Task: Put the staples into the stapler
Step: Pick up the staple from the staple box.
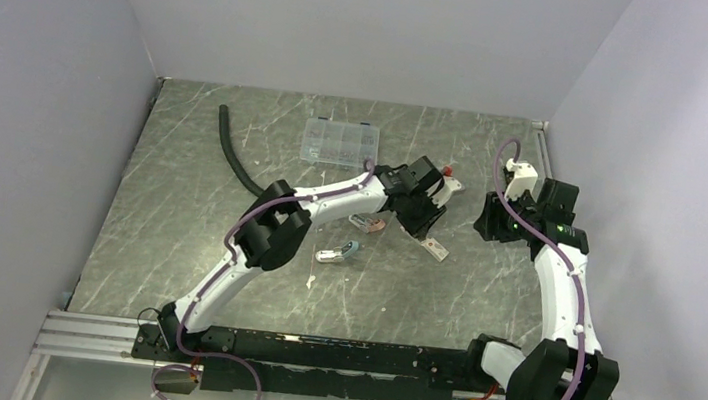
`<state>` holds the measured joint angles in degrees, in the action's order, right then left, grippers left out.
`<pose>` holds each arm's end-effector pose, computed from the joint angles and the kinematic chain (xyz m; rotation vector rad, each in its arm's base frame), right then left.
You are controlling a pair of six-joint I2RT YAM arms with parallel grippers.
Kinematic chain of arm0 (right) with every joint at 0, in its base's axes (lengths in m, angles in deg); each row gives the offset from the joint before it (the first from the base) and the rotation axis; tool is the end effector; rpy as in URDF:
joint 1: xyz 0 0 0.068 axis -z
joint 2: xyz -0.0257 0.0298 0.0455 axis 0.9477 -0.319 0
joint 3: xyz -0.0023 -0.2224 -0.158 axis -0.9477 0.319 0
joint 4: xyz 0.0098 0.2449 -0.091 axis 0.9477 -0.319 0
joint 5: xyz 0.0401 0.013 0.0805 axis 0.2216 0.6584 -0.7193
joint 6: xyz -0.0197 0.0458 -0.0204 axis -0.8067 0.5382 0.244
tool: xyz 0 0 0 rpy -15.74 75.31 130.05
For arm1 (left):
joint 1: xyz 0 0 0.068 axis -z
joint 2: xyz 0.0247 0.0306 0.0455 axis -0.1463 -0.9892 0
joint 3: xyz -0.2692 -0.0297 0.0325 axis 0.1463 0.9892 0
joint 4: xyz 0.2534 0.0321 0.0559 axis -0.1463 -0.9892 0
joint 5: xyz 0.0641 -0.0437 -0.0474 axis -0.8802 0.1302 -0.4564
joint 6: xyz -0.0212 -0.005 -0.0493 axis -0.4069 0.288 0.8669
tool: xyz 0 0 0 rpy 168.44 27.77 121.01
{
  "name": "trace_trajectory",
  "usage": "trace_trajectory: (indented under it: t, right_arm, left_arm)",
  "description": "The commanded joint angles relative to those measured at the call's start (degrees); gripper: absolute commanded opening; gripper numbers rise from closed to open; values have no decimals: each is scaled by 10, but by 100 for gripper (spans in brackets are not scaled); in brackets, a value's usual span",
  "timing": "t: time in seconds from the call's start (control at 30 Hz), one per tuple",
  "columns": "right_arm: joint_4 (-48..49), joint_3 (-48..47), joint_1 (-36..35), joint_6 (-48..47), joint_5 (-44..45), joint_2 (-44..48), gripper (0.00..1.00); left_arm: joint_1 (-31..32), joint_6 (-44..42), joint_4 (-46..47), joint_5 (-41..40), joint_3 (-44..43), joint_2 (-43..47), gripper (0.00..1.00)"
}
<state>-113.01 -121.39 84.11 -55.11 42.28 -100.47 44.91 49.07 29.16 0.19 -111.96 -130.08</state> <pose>0.2239 -0.0338 0.2706 -0.3004 2.2949 0.3112 0.3112 -0.4313 0.1842 1.1601 2.3067 -0.6935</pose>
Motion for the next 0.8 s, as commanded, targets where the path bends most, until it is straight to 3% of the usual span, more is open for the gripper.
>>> trace_trajectory:
  t: [0.0, 0.77]
  right_arm:
    - [23, 1, 4, -9, -10, 10, 50]
    - [15, 3, 9, -17, -24, 8, 50]
  left_arm:
    - [9, -12, -8, -11, -31, -3, 35]
    - [11, -18, -9, -7, -48, -29, 31]
